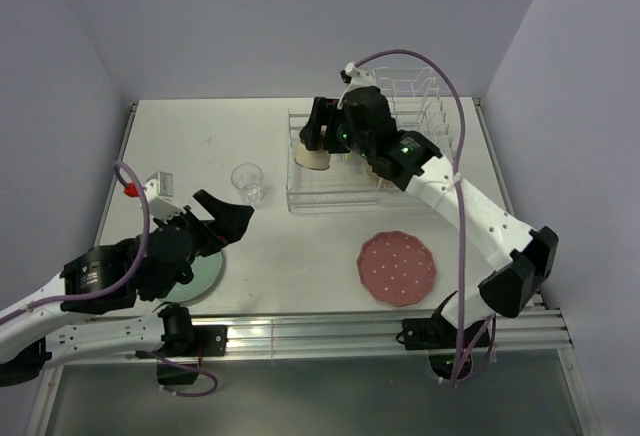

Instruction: Load the mixed dishes into the dish rack

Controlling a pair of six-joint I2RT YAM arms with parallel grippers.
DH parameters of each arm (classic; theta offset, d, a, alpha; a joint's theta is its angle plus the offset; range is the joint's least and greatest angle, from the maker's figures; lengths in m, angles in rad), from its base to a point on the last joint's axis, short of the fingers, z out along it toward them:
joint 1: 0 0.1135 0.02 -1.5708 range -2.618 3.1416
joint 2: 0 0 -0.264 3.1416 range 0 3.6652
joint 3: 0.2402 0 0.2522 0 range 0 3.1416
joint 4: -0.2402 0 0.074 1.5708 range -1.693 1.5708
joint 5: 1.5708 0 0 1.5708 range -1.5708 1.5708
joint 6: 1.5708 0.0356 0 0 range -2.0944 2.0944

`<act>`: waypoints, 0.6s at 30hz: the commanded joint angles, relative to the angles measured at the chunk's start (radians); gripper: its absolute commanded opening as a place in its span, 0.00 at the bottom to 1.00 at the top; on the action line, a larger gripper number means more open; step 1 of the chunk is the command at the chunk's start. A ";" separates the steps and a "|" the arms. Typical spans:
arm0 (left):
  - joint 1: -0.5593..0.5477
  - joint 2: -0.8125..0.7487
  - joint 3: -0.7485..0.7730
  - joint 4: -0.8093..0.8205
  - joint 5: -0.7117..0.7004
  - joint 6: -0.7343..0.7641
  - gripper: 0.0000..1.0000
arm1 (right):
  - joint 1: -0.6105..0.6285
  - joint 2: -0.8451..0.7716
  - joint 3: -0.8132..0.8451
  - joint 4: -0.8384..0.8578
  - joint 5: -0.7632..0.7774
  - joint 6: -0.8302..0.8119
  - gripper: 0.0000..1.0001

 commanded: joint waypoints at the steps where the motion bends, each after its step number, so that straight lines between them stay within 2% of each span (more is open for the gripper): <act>1: -0.003 0.021 0.032 -0.130 0.013 -0.110 0.99 | -0.002 0.056 -0.055 0.259 0.208 -0.223 0.00; 7: -0.003 0.023 0.011 -0.127 0.079 -0.144 0.94 | 0.002 0.202 -0.068 0.418 0.357 -0.346 0.00; 12: -0.003 0.035 0.032 -0.181 0.108 -0.182 0.92 | 0.005 0.309 -0.046 0.494 0.382 -0.376 0.00; 18: -0.001 0.044 0.054 -0.184 0.119 -0.185 0.91 | 0.015 0.434 -0.052 0.696 0.424 -0.435 0.00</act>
